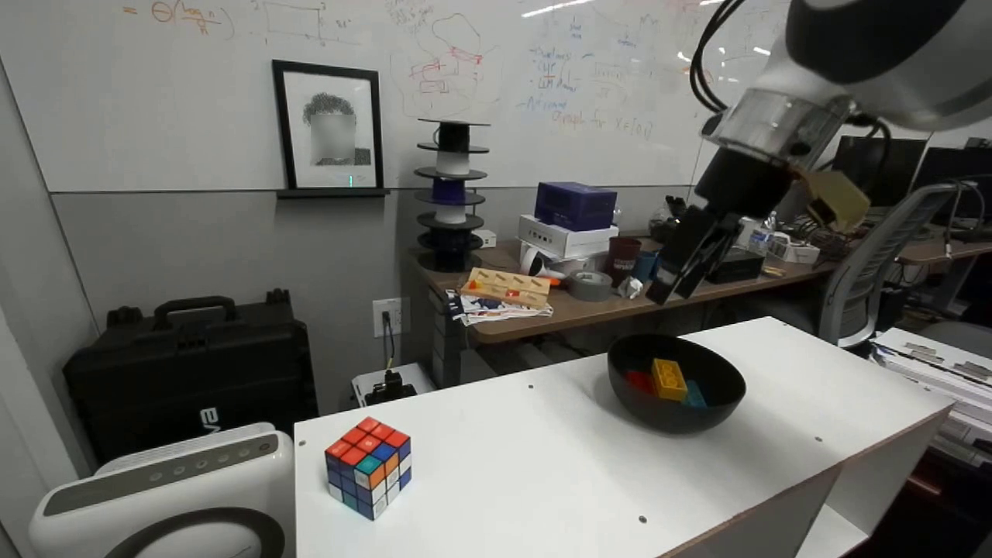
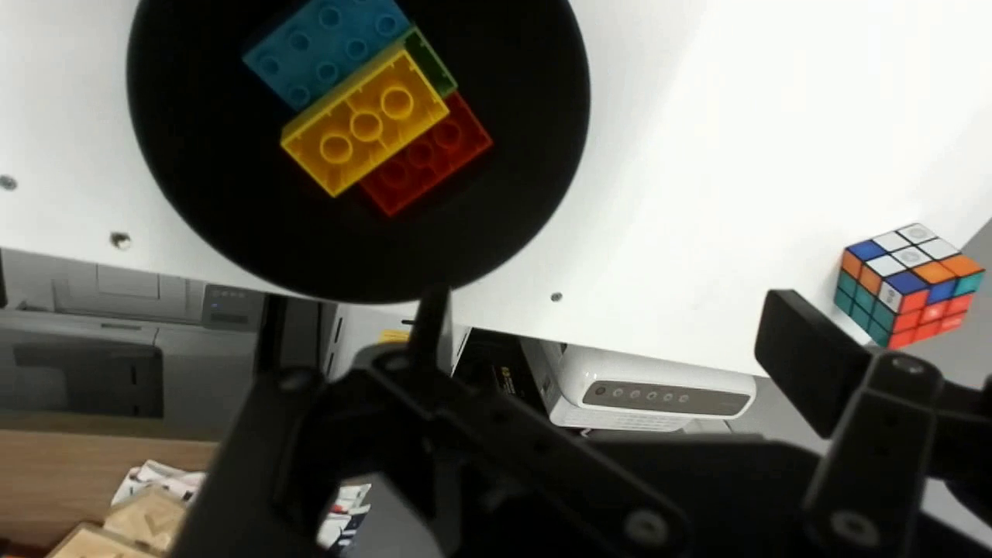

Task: Put the LEGO blocks in the bowl

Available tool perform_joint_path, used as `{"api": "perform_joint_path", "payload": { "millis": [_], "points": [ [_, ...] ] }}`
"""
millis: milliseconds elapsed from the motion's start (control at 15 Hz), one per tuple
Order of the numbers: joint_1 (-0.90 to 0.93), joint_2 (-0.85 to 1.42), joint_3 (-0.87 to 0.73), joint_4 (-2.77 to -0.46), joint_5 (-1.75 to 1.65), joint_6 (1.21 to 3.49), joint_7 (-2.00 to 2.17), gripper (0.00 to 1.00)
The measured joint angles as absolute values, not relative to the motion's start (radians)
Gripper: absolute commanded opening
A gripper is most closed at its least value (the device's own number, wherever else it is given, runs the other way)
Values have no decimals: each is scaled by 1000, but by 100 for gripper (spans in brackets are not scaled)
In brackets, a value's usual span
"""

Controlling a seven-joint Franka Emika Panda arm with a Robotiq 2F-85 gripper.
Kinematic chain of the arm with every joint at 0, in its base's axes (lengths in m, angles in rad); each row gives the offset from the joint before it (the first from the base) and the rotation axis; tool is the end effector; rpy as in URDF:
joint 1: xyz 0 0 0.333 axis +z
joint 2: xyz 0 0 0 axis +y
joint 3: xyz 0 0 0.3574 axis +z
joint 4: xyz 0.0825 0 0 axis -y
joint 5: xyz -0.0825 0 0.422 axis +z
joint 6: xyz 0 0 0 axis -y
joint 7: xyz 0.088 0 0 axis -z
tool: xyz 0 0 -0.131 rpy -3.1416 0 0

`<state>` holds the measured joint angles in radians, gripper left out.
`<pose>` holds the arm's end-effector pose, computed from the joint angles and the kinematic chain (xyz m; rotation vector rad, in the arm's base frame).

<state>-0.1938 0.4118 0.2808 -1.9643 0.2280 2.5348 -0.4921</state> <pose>0.6772 0.0508 0.2752 -2.8598 -0.5352 -0.3124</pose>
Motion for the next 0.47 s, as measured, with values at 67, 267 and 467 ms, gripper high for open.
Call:
{"api": "perform_joint_path", "payload": {
  "millis": [67,267,467],
  "points": [
    [-178,361,273,-1981,222,2511,-475,99],
    [-138,208,248,-2011,226,2394,-418,100],
    [-112,83,211,-2012,287,2258,-397,100]
  ]
}}
